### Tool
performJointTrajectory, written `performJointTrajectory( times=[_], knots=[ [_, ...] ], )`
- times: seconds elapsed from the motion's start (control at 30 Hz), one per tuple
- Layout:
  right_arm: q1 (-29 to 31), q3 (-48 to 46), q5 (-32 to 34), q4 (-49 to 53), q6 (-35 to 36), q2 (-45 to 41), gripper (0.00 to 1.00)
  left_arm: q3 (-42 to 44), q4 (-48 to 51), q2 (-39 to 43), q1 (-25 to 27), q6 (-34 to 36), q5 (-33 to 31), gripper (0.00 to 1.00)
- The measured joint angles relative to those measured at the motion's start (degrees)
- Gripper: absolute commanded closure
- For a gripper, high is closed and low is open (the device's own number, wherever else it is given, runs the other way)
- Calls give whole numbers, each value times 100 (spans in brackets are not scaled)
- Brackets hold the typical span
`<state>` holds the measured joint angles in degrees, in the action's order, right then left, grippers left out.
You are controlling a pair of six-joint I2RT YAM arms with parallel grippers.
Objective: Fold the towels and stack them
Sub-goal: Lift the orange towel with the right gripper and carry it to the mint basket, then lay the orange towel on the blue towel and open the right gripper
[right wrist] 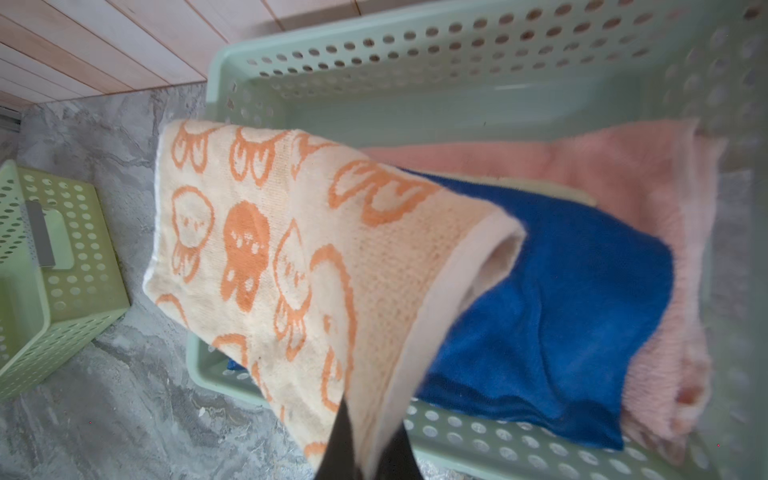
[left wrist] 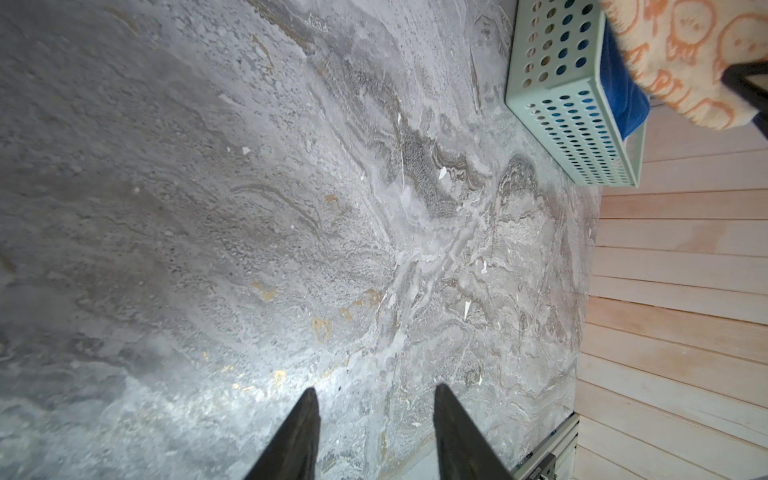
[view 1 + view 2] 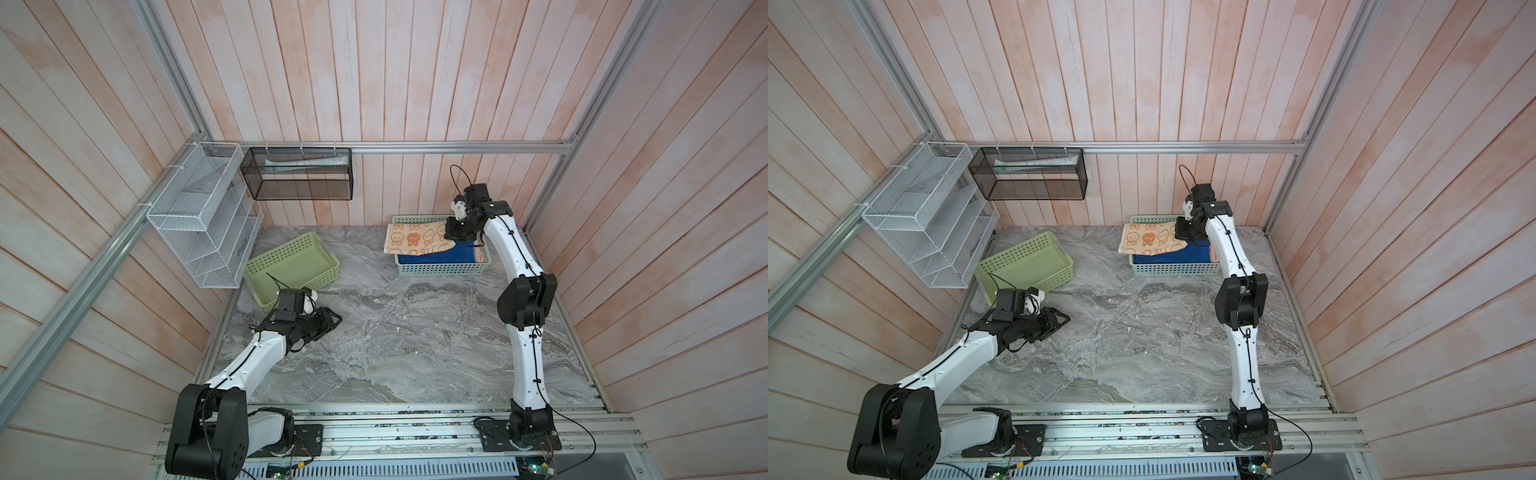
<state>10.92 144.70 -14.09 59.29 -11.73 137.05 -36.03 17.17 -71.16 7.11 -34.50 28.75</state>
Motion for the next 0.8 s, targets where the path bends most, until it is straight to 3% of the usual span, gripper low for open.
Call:
performJointTrajectory(
  times=[0.4, 0.47, 0.53, 0.8],
  knots=[
    [-251, 50, 691, -4, 529, 431, 100, -101, 195, 2, 0, 28, 0, 53],
    [-254, 50, 833, -7, 608, 455, 77, -186, 232, 2, 0, 48, 0, 53],
    [-249, 68, 1047, -7, 686, 455, 63, -273, 249, 2, 0, 57, 0, 53],
    [-245, 57, 2286, -59, 1010, 358, 58, -662, 535, -2, 0, 361, -74, 52]
  ],
)
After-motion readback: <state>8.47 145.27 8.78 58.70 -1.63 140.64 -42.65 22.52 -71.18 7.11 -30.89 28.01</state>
